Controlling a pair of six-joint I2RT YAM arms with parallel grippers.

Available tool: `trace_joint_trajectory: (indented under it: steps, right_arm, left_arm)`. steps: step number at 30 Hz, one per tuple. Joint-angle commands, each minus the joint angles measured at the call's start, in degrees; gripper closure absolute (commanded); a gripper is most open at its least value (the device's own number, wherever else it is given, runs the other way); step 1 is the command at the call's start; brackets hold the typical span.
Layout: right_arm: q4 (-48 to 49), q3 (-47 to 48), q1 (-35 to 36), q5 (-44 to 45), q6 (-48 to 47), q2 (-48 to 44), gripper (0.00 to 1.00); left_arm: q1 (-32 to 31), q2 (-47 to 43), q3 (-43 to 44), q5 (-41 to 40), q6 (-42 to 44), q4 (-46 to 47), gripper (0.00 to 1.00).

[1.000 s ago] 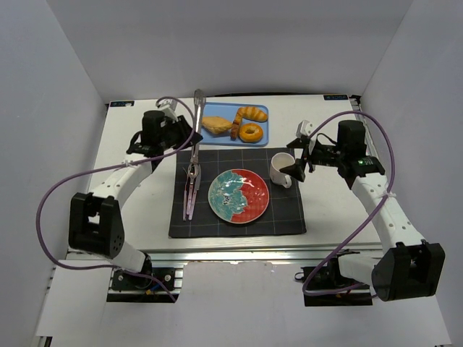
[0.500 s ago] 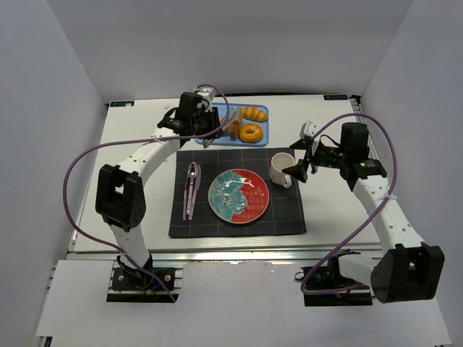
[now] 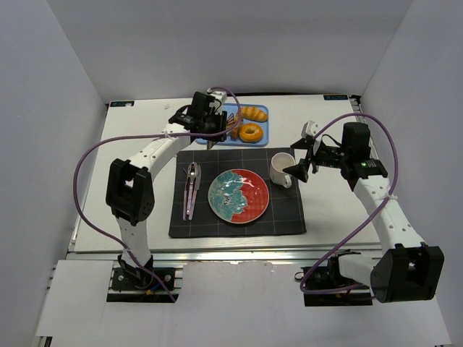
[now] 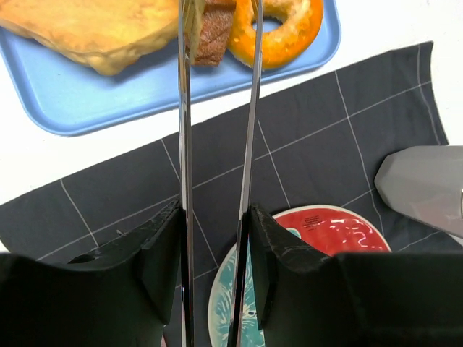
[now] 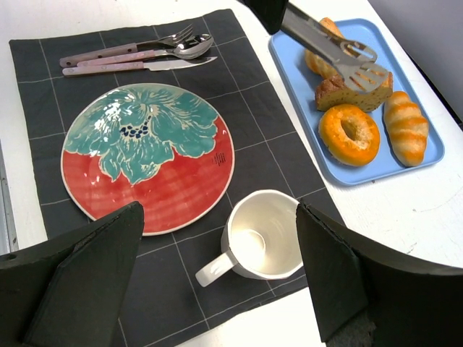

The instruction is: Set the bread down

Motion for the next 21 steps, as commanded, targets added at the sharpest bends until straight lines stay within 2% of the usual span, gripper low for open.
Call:
trace_joint_trajectory:
  steps: [1, 6, 9, 10, 11, 14, 18, 21]
  right_arm:
    - [2.0, -0.9, -0.4, -1.7, 0.5, -0.8, 0.11]
    - [2.2, -0.9, -0.5, -1.9, 0.6, -0.9, 0.11]
    - [2.4, -0.9, -0.6, -2.1, 0.7, -0.8, 0.1]
    - [2.4, -0.9, -0.6, -2.1, 0.8, -0.8, 0.11]
    - [2.5, -0.9, -0.7, -2.1, 0.9, -0.8, 0.11]
    - [2.4, -0.8, -0.8, -2.1, 0.9, -0.8, 0.11]
    - [2.2, -0.7, -0.9, -2.3, 0.7, -1.1, 0.11]
    - [1.9, -0.4, -1.1, -2.4, 0.6, -1.3, 0.11]
  left_arm:
    - [-0.4, 0.1, 3.1, -0.3, 1.4, -1.0, 0.5]
    - [-0.4, 0.8, 4.1, -0.8, 1.9, -2.0, 0.5]
    - [-0.4, 1.1, 4.2, -1.2, 2.1, -2.1, 0.55]
    - [-0.5, 1.2, 4.3, -1.3, 2.1, -2.2, 0.58]
    - [-0.5, 1.2, 4.5, -1.4, 2.1, -2.3, 0.67]
    - [-0.5, 0.4, 5.1, -1.3, 2.0, -2.3, 0.82]
    - [-0.5, -2.8, 5.8, 0.2, 1.5, -2.0, 0.91]
    - [-0.5, -7.8, 3.7, 3.2, 0.4, -2.1, 0.92]
